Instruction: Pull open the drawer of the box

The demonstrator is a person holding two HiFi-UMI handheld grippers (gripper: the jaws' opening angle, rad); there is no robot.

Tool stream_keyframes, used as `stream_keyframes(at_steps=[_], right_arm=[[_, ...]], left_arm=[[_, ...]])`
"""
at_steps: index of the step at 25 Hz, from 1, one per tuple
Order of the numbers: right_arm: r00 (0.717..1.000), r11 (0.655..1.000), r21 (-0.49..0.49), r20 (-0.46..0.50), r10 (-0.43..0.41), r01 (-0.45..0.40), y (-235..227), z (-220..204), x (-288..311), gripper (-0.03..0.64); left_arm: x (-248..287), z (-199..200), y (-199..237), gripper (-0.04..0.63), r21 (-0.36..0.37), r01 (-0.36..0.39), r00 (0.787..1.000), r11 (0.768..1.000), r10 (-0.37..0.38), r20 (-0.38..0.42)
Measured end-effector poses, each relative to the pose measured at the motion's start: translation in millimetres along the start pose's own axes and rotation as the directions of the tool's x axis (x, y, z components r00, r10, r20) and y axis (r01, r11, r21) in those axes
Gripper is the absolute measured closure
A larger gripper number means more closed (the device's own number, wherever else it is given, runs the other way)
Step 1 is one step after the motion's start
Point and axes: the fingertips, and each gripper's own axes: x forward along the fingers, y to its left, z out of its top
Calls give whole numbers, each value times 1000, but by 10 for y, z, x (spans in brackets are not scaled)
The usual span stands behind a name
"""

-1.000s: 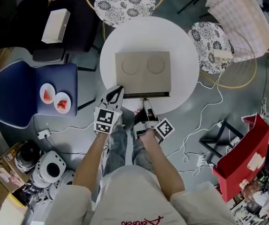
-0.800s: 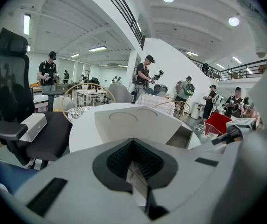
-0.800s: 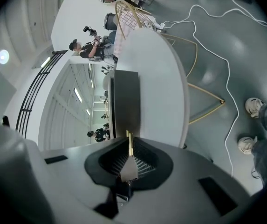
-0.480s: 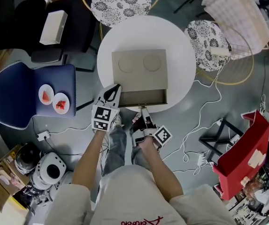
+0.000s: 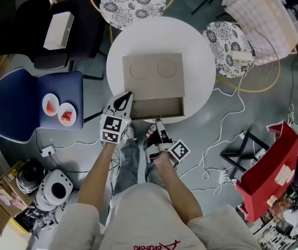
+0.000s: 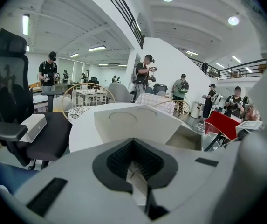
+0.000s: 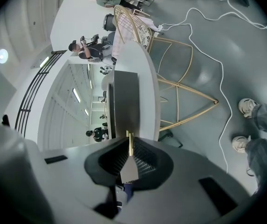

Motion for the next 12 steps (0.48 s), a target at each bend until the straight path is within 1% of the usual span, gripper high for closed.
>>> stream_keyframes(at_steps=[3, 4, 5, 6, 12], right_arm=[[1000, 1000, 13, -5, -5, 5, -8, -12, 2, 580], [1000, 1000, 17, -7, -3, 3, -10, -13, 0, 557], [1000, 1000, 22, -9, 3, -2, -8, -14, -1, 515], [1000, 1000, 28, -11, 9, -9, -2, -15, -2, 505], [1000, 1000, 25, -20, 17, -17, -18, 0, -29, 486]], left_arm=[[-6, -8, 6, 583, 1, -1, 1000, 1000, 1, 0], [-8, -9, 6, 583, 1, -1, 1000, 1000, 1, 0], [-9, -10, 7, 583, 2, -2, 1000, 1000, 2, 0], [-9, -10, 7, 583, 3, -2, 1000, 1000, 2, 1], [6, -8, -2, 583, 7, -8, 1000, 1000, 8, 1]])
